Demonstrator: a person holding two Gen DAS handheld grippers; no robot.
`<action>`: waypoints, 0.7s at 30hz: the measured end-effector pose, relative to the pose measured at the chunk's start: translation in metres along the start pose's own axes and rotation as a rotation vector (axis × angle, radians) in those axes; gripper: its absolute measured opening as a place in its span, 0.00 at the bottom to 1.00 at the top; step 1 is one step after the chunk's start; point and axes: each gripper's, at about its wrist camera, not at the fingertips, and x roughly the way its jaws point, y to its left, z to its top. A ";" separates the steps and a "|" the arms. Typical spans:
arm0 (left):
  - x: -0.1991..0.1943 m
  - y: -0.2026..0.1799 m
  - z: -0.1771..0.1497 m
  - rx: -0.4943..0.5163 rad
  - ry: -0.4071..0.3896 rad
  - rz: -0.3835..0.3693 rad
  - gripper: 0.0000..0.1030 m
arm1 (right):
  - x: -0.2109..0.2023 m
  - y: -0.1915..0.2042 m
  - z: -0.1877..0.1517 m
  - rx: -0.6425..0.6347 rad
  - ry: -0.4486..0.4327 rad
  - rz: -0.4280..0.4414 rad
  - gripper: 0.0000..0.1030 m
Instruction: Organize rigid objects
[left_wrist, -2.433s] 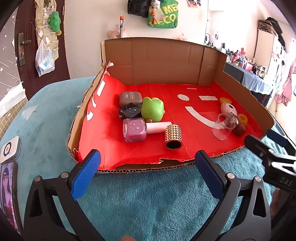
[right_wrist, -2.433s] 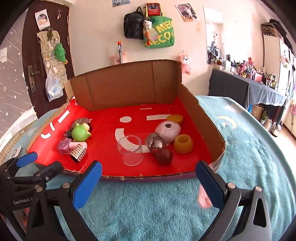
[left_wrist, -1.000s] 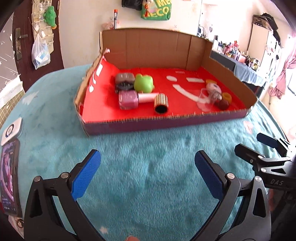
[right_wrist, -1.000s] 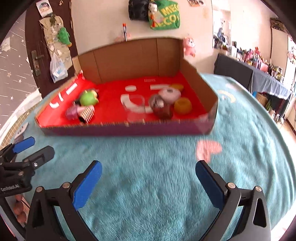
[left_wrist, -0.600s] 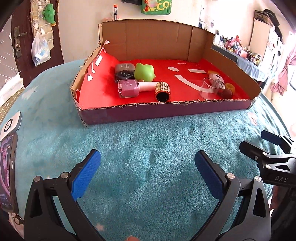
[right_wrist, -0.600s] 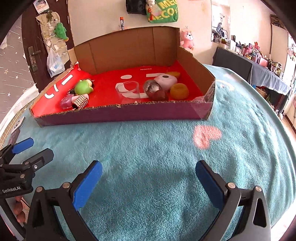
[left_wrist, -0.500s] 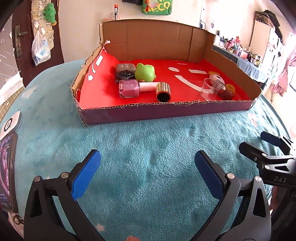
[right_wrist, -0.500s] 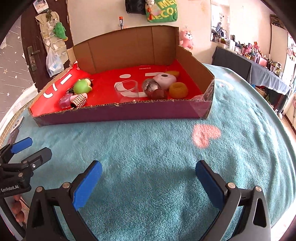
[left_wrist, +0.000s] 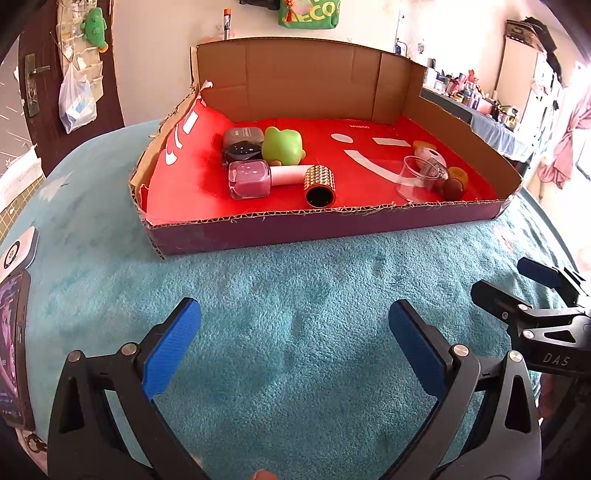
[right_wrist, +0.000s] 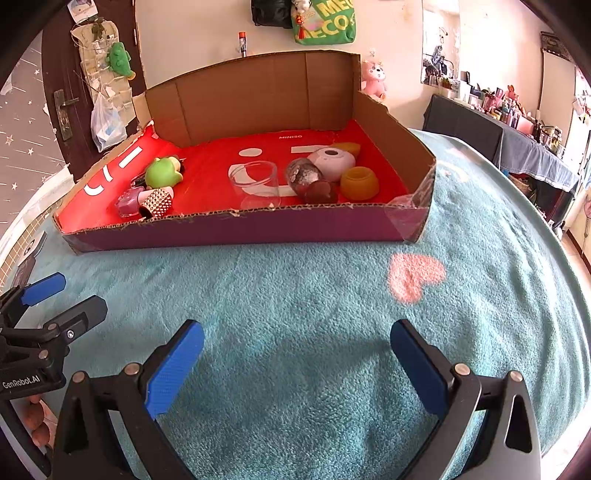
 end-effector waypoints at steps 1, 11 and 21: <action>0.001 0.000 0.001 -0.001 0.002 -0.002 1.00 | 0.000 0.000 0.001 0.000 0.000 0.000 1.00; 0.005 -0.001 0.003 0.000 0.020 0.004 1.00 | 0.003 -0.004 0.002 0.011 0.013 -0.009 1.00; 0.015 0.002 0.000 -0.016 0.060 0.021 1.00 | 0.009 -0.002 -0.001 -0.011 0.026 -0.028 1.00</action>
